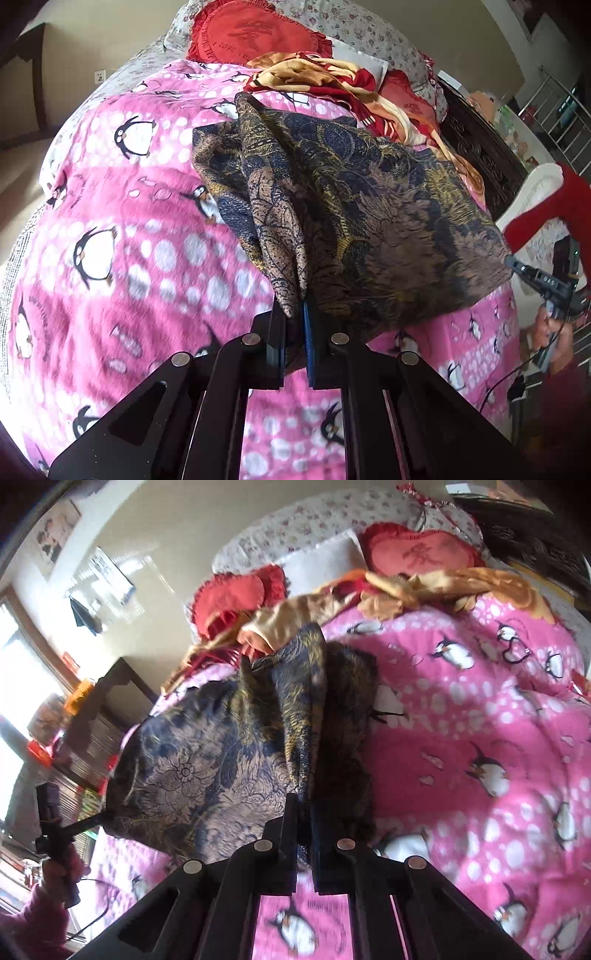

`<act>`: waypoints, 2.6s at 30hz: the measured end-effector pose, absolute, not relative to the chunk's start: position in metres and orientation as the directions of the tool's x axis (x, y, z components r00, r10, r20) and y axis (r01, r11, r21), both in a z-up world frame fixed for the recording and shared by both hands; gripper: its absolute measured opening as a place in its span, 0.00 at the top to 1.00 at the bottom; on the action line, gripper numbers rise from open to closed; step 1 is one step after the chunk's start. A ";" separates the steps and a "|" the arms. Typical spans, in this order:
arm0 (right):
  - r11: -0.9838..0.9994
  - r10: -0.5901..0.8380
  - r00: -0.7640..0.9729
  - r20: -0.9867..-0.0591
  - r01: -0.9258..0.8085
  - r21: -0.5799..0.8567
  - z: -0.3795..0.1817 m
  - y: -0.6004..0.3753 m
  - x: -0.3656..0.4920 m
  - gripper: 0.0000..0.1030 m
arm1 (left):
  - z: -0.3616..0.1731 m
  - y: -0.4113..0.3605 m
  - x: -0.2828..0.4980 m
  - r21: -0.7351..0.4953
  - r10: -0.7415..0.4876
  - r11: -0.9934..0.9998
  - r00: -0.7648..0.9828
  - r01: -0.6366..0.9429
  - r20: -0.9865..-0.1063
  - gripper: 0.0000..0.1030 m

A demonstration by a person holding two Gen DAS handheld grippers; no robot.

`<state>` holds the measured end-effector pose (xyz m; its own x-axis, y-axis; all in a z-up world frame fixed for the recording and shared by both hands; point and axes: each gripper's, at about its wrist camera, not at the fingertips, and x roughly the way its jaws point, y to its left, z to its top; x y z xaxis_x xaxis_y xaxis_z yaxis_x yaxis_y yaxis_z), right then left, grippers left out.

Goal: Fold small clothes

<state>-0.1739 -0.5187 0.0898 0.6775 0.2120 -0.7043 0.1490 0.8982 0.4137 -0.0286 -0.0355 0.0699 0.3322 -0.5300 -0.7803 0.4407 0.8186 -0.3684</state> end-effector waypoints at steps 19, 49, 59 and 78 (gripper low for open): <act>0.959 0.146 0.695 -0.704 0.075 0.273 0.106 -0.460 -0.094 0.50 | 0.073 -0.033 -0.019 -0.308 -0.435 0.889 0.413 0.340 -0.800 0.47; 0.931 0.319 0.592 -0.740 -0.341 0.129 0.087 -0.255 0.058 0.58 | 0.032 -0.058 0.002 -0.190 -0.288 0.947 0.424 0.259 -0.859 0.43; 0.920 0.273 0.552 -0.788 -0.389 0.046 0.055 -0.184 0.110 0.58 | 0.029 -0.053 0.000 -0.211 -0.306 0.943 0.425 0.255 -0.852 0.42; 0.886 0.373 0.476 -0.797 -0.437 0.154 0.077 -0.172 0.099 0.56 | 0.030 -0.026 -0.023 -0.384 -0.440 0.898 0.416 0.216 -0.796 0.39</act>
